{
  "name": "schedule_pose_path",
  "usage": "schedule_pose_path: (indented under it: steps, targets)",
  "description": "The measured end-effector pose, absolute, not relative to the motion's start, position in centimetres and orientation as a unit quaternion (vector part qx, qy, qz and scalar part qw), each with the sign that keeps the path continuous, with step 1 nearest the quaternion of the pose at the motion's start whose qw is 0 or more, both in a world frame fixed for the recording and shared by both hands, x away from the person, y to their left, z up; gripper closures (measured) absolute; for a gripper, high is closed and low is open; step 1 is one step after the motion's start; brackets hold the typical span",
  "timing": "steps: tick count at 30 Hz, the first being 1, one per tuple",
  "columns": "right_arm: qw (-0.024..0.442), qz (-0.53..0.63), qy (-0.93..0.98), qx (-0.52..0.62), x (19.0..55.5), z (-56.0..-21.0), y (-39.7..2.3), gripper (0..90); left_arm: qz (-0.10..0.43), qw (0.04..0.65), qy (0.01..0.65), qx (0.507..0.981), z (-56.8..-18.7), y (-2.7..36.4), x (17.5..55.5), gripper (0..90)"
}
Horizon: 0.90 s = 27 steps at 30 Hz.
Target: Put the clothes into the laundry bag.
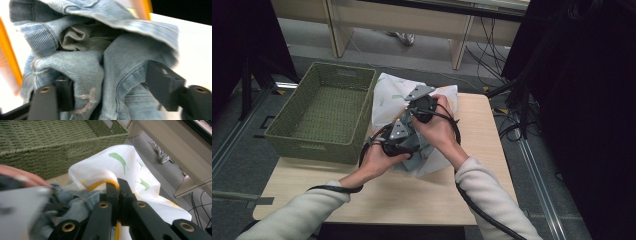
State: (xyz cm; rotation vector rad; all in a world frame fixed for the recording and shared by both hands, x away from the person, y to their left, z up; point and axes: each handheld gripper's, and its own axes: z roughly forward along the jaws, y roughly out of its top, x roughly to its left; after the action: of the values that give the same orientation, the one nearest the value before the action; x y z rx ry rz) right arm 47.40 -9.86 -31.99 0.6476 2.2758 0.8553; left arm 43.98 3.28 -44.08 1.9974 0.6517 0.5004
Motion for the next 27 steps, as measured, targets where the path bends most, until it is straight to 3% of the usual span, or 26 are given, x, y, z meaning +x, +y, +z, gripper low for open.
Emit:
schedule_pose_path:
  steps: [12, 20, 27]
  targets:
    - [0.307, 0.322, 0.86, 0.248, 47.4, -32.0, -10.1, 89.8, 0.215, 0.443, 0.249, 0.834, -44.5, 7.5, 39.7, 20.1]
    - [0.306, 0.322, 0.861, 0.248, 47.3, -32.1, -10.0, 89.8, 0.196, 0.401, 0.278, 0.851, -46.9, 7.0, 41.1, 15.3]
    - [0.306, 0.322, 0.861, 0.246, 47.3, -32.1, -10.0, 89.8, 0.212, 0.382, 0.283, 0.854, -47.6, 5.8, 42.4, 14.6]
